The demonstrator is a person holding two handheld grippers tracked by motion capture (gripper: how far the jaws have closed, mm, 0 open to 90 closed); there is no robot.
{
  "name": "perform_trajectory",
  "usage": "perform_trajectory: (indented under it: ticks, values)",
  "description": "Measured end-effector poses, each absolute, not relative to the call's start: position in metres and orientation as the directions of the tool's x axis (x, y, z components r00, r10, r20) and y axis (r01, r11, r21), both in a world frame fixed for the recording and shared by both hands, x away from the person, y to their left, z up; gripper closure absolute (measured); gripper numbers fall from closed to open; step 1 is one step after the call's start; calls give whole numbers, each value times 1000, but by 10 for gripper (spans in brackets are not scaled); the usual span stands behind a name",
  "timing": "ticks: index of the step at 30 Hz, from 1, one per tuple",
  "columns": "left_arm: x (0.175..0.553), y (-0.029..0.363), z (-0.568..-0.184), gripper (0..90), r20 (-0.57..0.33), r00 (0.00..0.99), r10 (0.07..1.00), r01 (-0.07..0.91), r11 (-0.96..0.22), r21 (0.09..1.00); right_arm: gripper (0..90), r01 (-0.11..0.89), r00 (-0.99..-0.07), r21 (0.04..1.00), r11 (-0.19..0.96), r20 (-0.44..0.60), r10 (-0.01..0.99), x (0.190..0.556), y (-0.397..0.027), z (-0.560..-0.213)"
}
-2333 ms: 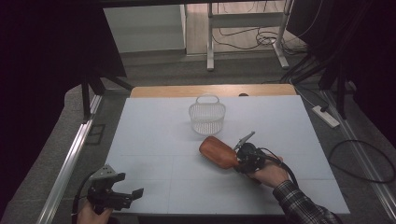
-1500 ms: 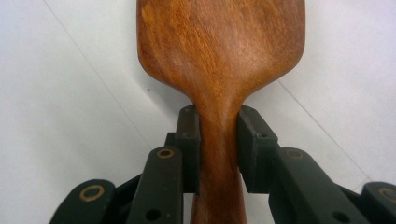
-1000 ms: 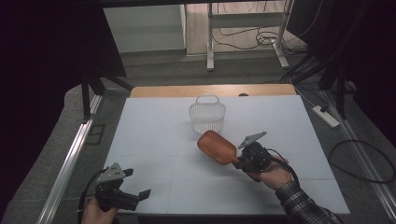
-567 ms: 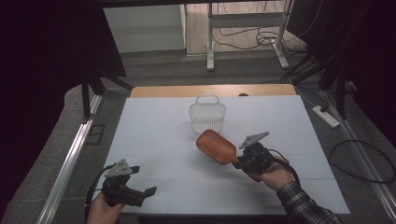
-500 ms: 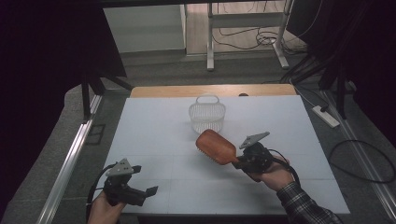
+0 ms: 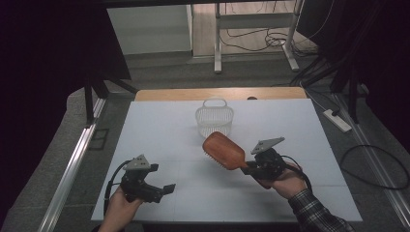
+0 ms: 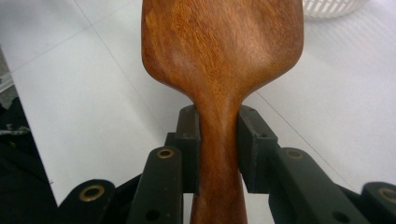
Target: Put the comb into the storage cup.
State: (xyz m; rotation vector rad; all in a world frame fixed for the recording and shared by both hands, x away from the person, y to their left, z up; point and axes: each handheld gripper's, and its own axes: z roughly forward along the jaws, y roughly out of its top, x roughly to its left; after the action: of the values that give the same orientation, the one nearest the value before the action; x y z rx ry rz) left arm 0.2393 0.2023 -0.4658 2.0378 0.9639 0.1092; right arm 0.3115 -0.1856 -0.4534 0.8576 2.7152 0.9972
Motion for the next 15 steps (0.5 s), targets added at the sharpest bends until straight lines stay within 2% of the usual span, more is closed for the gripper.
perform_trajectory:
  ticks: [15]
  values:
    - [269, 178, -460, 0, -294, 687, 664, 608, -305, 733, 719, 455, -836, 676, 580, 98, 540, 304, -189, -444]
